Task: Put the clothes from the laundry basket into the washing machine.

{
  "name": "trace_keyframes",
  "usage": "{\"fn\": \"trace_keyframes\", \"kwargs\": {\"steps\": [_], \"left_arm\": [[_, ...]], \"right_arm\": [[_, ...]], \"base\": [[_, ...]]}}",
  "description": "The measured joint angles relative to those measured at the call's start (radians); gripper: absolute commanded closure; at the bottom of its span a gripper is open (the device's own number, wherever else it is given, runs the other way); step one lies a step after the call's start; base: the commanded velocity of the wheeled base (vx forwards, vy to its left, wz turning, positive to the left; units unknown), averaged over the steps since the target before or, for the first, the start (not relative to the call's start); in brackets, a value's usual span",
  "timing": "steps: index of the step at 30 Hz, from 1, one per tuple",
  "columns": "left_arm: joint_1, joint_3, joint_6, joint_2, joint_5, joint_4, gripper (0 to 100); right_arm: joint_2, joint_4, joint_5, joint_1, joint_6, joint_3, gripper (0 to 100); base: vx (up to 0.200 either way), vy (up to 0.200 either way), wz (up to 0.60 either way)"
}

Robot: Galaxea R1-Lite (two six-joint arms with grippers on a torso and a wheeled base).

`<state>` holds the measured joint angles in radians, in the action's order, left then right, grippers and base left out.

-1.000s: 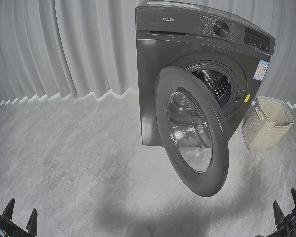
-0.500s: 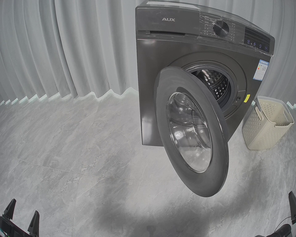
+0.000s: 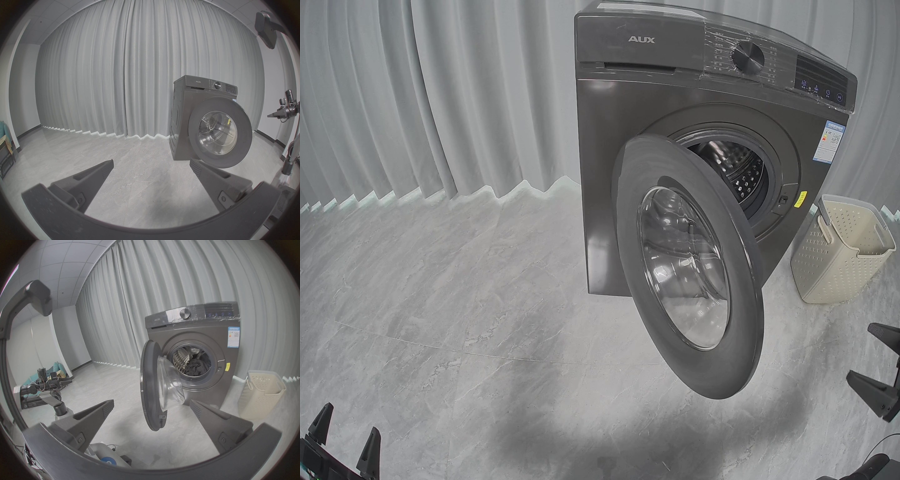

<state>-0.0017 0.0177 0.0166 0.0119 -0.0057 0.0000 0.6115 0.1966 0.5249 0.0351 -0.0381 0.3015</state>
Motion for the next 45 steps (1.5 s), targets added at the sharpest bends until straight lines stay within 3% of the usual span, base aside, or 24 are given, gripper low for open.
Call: {"fn": "trace_keyframes", "kwargs": {"steps": [4, 9, 15, 21, 38, 42, 45], "left_arm": [[0.000, 0.000, 0.001, 0.000, -0.004, 0.000, 0], [0.000, 0.000, 0.001, 0.000, -0.006, 0.000, 0], [0.000, 0.000, 0.001, 0.001, -0.007, 0.000, 0], [0.000, 0.000, 0.001, 0.001, -0.007, 0.000, 0], [0.000, 0.000, 0.001, 0.002, -0.006, 0.000, 0], [0.000, 0.000, 0.001, 0.002, -0.007, 0.000, 0], [0.000, 0.000, 0.001, 0.002, -0.006, 0.000, 0]], "right_arm": [[0.142, 0.054, -0.030, 0.061, 0.009, 0.040, 0], [0.296, 0.181, -0.067, 0.151, 0.056, 0.076, 0], [0.483, 0.348, -0.226, 0.282, 0.118, 0.123, 0], [0.622, 0.402, -0.307, 0.339, 0.153, 0.203, 0], [0.689, 0.406, -0.310, 0.370, 0.164, 0.231, 0], [0.700, 0.405, -0.320, 0.364, 0.162, 0.236, 0], [0.714, 0.406, -0.353, 0.352, 0.162, 0.249, 0]], "base": [[0.000, 0.000, 0.00], [0.000, 0.000, 0.00], [0.000, 0.000, 0.00], [0.000, 0.000, 0.00], [0.000, 0.000, 0.00], [0.000, 0.000, 0.00], [0.000, 0.000, 0.00]]}}
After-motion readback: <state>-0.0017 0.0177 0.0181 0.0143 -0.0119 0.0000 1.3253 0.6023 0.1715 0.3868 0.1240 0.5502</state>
